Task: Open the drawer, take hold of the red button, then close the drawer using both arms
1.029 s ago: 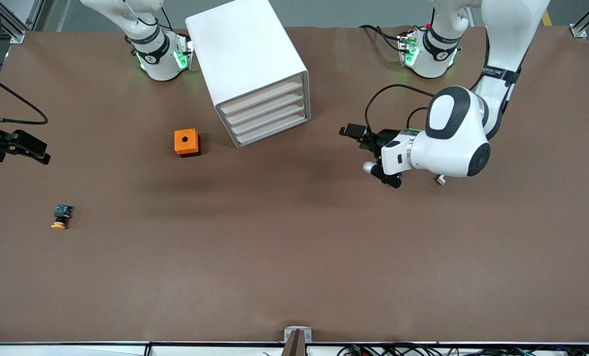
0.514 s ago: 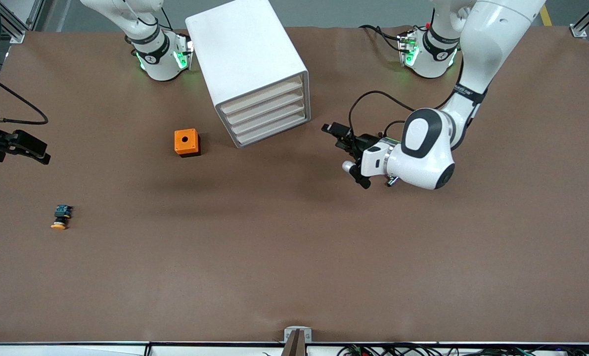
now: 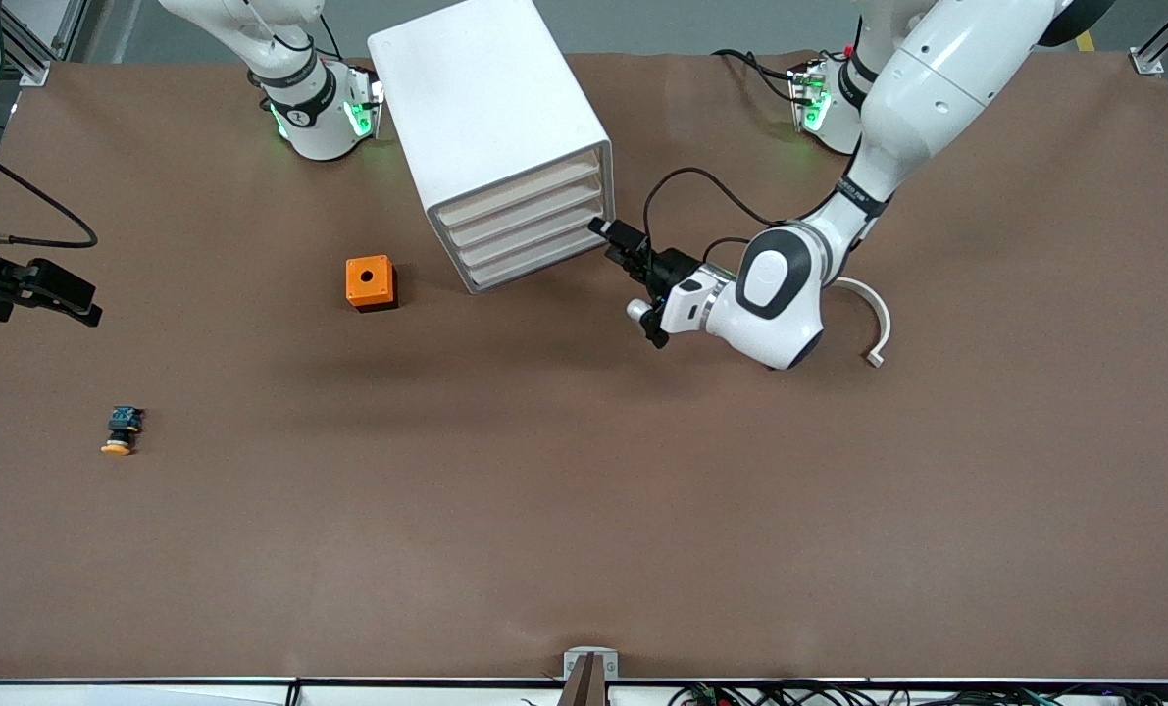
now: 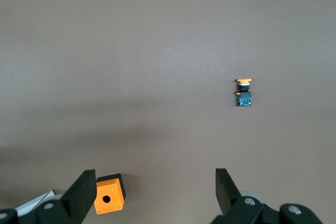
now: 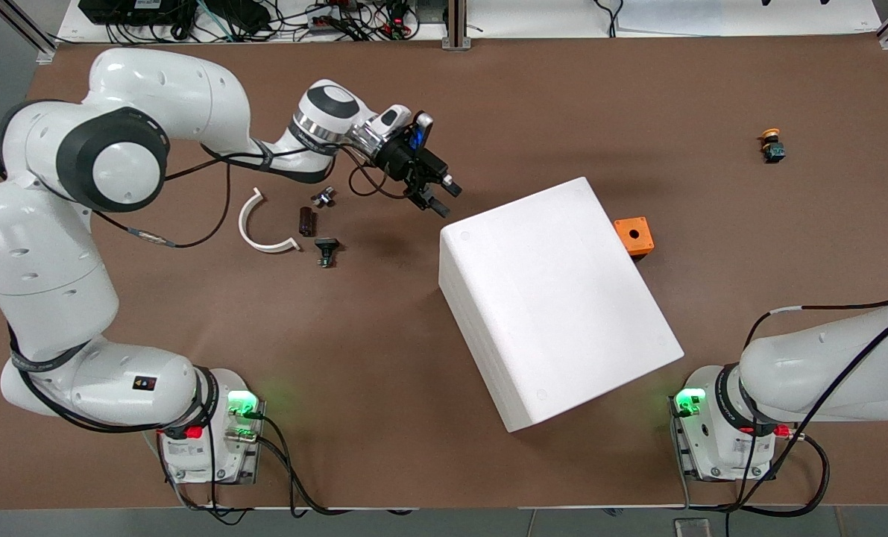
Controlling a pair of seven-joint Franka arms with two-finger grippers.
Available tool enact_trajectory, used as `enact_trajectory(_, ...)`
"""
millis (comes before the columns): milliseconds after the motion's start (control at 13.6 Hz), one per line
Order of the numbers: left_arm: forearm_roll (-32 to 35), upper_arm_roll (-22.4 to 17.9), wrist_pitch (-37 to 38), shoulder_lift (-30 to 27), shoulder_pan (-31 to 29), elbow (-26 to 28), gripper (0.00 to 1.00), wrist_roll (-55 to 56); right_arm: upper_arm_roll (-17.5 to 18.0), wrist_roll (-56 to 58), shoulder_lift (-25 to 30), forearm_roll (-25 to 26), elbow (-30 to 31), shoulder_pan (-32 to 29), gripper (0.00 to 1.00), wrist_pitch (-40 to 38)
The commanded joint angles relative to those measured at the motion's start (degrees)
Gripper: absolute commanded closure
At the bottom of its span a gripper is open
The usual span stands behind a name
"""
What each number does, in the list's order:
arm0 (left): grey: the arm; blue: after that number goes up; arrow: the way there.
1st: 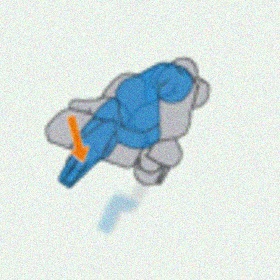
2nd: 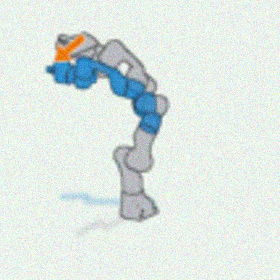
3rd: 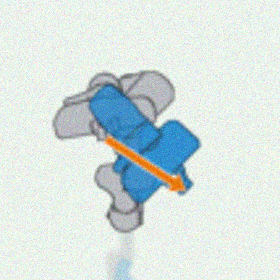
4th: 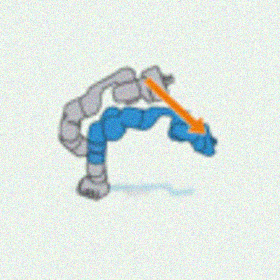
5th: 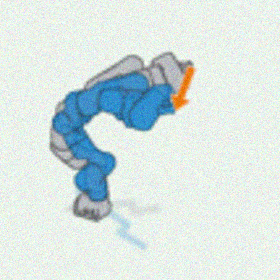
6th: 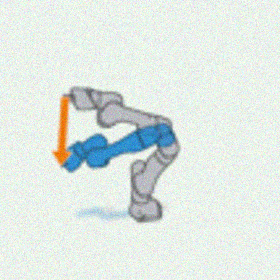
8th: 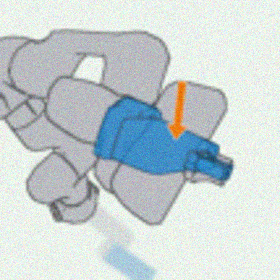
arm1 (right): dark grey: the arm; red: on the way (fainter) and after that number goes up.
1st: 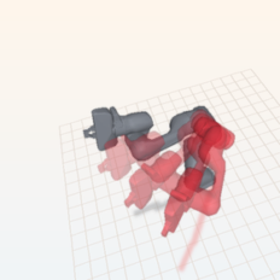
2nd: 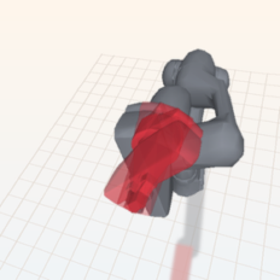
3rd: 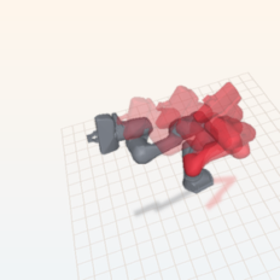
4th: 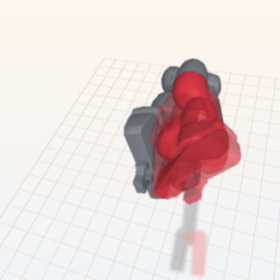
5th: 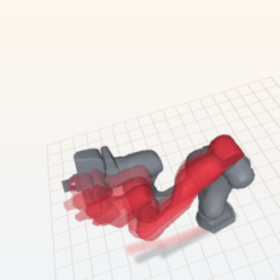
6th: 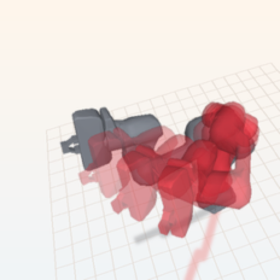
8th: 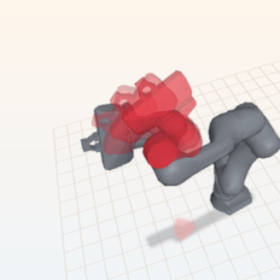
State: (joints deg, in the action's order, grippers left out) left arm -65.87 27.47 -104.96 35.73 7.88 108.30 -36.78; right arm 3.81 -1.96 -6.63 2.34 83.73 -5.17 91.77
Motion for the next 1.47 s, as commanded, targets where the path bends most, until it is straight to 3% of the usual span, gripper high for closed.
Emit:
enact_trajectory(0, -4.25, 0.39, -0.86, 1.79, 1.43, 0.34, 0.18, -5.3, 0.67, -0.42, -0.14, -0.06, -0.06, -0.36, 0.0, -1.41)
enact_trajectory(367, -8.74, 0.39, -5.69, 3.91, 4.07, 2.18, 0.28, -15.95, 0.93, -1.38, -0.05, -0.85, -0.41, 0.51, 0.0, -1.68)
enact_trajectory(882, -15.68, 0.39, -10.18, 4.08, 8.9, 3.85, 0.3, -19.74, 1.02, -19.71, 0.04, -0.94, -0.32, 8.94, 0.0, -8.09)
enact_trajectory(1029, -18.83, 0.39, -11.84, 3.91, 10.3, 4.99, 0.34, -21.14, 1.02, -26.31, 0.04, -1.03, -0.15, 12.1, 0.0, -8.28)
enact_trajectory(1176, -20.08, 0.39, -12.82, 4.0, 11.02, 5.0, 0.5, -21.85, 1.11, -33.25, 0.04, -1.2, -0.15, 15.18, 0.0, -8.28)
enact_trajectory(1396, -20.61, 0.74, -12.73, 3.47, 10.93, 5.26, 0.52, -21.67, 1.11, -42.93, 0.04, -6.28, 0.11, 18.18, 0.0, -8.28)
